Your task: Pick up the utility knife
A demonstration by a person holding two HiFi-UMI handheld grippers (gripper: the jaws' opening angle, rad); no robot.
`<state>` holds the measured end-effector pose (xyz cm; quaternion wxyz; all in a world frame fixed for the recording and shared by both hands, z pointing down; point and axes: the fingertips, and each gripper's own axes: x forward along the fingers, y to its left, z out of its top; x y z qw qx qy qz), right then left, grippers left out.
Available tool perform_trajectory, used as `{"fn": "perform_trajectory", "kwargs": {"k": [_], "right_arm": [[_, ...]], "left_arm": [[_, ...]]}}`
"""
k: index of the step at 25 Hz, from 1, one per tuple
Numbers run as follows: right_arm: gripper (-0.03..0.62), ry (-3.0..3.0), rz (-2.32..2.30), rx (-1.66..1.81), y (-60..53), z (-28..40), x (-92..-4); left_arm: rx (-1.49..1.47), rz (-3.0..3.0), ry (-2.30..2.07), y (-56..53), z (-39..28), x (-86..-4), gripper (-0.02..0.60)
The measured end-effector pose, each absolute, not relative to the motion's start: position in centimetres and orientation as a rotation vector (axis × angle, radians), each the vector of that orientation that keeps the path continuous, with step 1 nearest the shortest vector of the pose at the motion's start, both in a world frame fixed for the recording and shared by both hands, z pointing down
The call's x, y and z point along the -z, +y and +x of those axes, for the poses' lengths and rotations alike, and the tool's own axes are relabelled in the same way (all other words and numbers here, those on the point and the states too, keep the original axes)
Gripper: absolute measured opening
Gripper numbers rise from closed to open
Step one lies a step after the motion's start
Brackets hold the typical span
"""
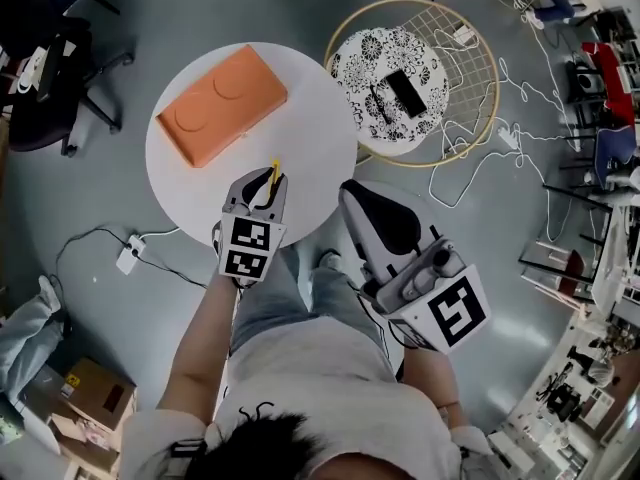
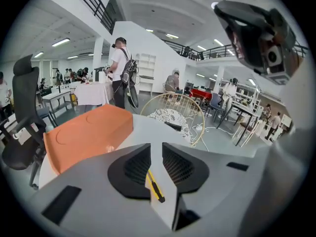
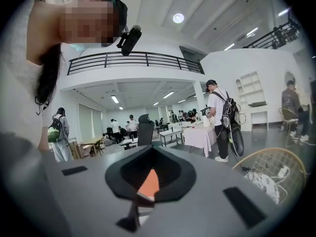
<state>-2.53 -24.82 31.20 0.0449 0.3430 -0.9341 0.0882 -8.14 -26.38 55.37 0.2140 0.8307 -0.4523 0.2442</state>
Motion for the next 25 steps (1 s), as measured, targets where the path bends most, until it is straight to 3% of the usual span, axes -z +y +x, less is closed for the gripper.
{"fn": "perform_trajectory", "kwargs": {"k": [25], "right_arm": [[0.008,-2.744,1.189,-0.293,-23.5,-0.5,-32.4]], "left_arm": [[-1.023,2.139,-1.204,-25.4,-8.4,-65.9,0.087]]}}
